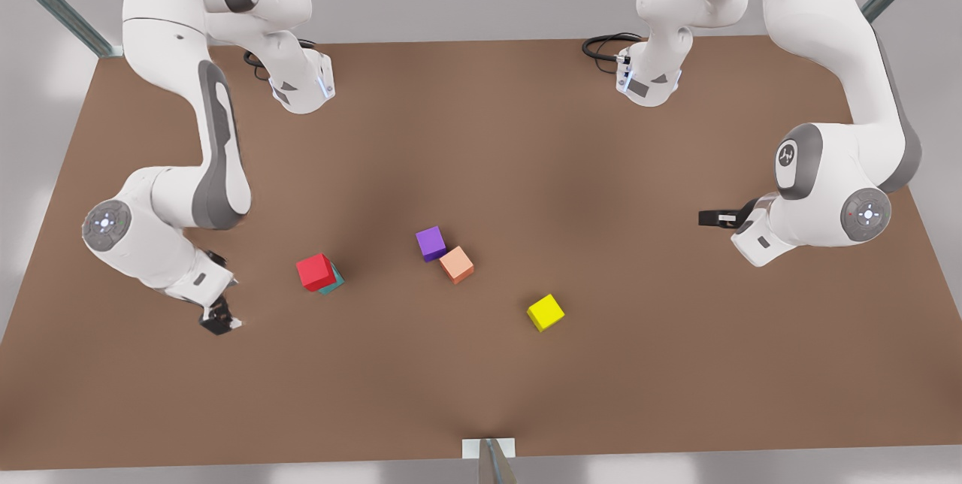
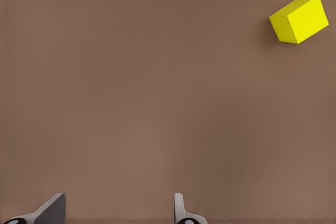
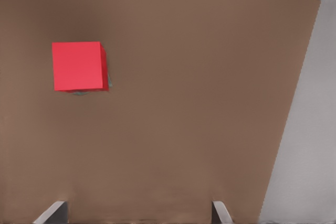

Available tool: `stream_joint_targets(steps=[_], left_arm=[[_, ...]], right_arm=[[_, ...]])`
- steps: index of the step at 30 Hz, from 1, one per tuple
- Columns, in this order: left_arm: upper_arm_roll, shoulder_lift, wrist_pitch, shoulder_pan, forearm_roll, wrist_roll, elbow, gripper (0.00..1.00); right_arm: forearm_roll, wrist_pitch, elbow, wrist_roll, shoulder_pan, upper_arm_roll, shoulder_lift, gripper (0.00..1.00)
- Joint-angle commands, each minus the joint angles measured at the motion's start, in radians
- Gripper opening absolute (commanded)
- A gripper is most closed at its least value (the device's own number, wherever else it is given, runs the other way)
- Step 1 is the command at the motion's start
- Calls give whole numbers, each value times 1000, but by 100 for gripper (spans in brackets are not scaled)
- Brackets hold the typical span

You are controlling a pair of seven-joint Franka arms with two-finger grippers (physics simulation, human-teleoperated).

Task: Pick up red wooden cube and pass to hand red wooden cube and place in blue wooden cube

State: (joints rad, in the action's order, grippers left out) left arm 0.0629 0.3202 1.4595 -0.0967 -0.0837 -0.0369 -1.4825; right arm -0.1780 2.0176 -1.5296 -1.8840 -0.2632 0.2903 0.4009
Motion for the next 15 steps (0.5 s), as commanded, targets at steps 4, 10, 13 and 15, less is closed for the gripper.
stream_joint_targets(steps=[4,10,13,15], left_arm=[[0,-1,-2,0,1,0,1,100],[0,-10,-44,6,2,-1,5,100],[0,-9,-56,5,1,2,7,100],[0,-4,-51,5,1,0,7,100]], right_arm=[[141,-625,200,1720,45,32,-4,100],[207,-778,89,1987,122,-69,-326,100],[215,-746,48,1979,124,-69,-360,100],[215,-735,46,1974,124,-69,-361,100]])
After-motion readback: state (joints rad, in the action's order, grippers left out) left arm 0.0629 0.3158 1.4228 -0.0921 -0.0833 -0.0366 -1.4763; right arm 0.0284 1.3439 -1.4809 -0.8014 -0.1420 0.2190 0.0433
